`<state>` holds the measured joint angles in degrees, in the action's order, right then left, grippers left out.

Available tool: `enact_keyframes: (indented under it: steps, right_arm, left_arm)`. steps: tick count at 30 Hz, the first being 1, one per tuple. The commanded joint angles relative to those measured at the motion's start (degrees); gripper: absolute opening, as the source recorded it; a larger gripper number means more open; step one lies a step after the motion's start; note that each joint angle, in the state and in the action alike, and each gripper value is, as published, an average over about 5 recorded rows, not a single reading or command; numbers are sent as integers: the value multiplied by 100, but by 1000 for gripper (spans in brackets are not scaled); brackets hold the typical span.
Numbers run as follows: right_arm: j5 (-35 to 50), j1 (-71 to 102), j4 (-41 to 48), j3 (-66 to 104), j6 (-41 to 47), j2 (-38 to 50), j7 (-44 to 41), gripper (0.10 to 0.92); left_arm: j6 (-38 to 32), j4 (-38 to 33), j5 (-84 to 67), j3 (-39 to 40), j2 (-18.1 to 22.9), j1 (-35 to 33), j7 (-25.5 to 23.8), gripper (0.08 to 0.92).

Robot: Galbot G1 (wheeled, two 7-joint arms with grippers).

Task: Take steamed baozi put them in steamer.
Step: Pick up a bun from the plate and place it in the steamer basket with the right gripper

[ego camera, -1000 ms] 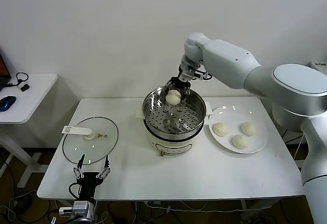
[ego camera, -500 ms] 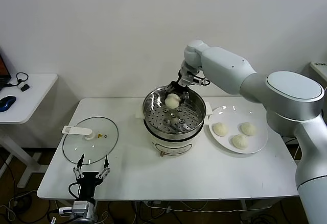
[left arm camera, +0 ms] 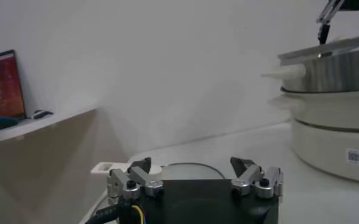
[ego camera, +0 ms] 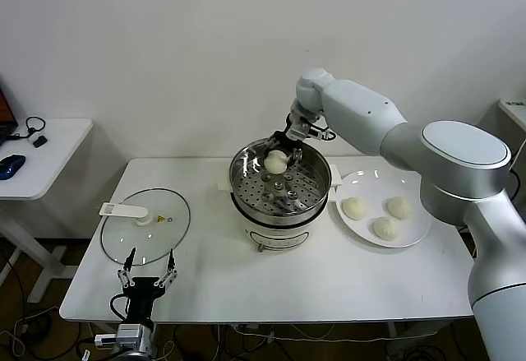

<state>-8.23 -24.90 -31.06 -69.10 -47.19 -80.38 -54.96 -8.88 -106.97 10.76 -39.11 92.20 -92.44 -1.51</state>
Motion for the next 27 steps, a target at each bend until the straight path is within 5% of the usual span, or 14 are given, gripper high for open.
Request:
enact_keyframes:
  steps: [1, 16, 27]
  right_arm:
    - [-84, 42, 166, 71, -281, -27, 80, 713]
    - [30, -13, 88, 76, -281, 7, -18, 819]
    - [2747, -1294, -392, -1474, -235, 450, -1608, 823]
  left_arm:
    - [-9, 5, -6, 2, 280, 4, 0, 823]
    - [-18, -8, -9, 17, 280, 2, 0, 823]
    - [13, -108, -6, 15, 280, -50, -8, 823]
